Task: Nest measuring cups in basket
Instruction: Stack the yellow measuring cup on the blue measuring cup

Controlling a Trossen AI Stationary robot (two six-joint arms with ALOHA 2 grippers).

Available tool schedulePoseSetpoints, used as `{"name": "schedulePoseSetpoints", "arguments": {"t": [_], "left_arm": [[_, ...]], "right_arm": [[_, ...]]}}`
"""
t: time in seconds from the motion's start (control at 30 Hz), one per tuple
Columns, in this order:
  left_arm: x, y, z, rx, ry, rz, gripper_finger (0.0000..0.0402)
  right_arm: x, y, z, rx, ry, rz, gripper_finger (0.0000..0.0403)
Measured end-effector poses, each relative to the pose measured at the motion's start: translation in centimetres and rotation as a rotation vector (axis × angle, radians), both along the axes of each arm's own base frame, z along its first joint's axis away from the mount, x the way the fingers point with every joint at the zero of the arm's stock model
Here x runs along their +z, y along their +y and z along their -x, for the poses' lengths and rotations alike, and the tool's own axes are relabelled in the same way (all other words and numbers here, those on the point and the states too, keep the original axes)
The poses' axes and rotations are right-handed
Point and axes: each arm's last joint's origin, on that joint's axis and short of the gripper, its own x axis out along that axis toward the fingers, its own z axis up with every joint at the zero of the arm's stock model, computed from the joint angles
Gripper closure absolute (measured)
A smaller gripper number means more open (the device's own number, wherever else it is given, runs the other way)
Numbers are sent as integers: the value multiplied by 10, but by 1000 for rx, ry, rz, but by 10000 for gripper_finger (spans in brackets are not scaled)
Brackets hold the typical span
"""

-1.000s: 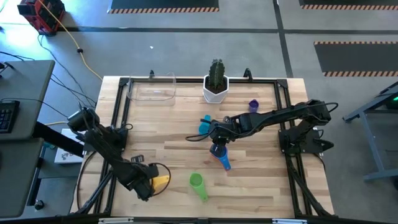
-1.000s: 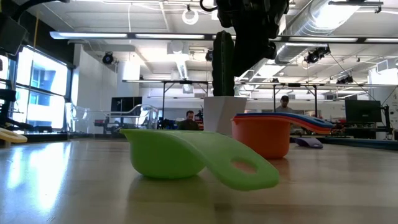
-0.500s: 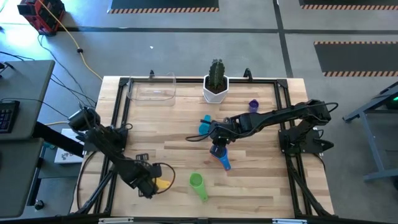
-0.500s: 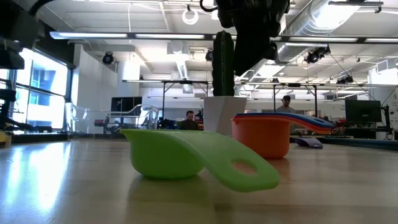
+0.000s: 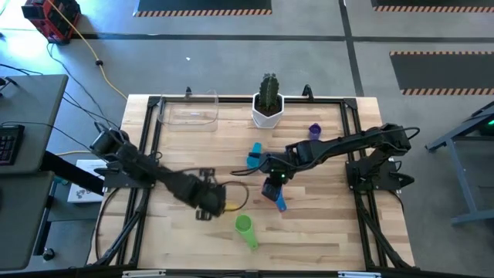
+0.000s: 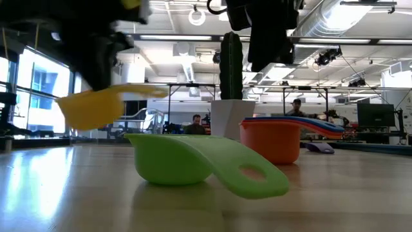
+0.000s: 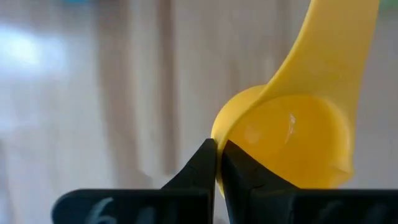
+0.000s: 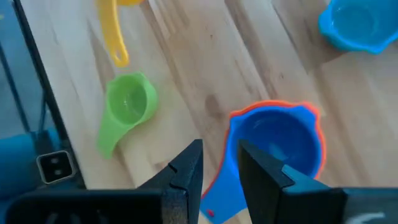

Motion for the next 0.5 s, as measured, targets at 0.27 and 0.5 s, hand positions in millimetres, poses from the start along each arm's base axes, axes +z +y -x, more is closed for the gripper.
{"name": "schedulePoseSetpoints", "arguments": {"t": [0.27, 0.5], "left_arm": [[37, 33, -32, -123, -78, -140, 400], [57, 47, -44, -217, -96, -200, 400]], "right_arm": [[4, 4, -5, -16, -31, -134, 314], [12, 5, -17, -39, -177, -175, 314]]}}
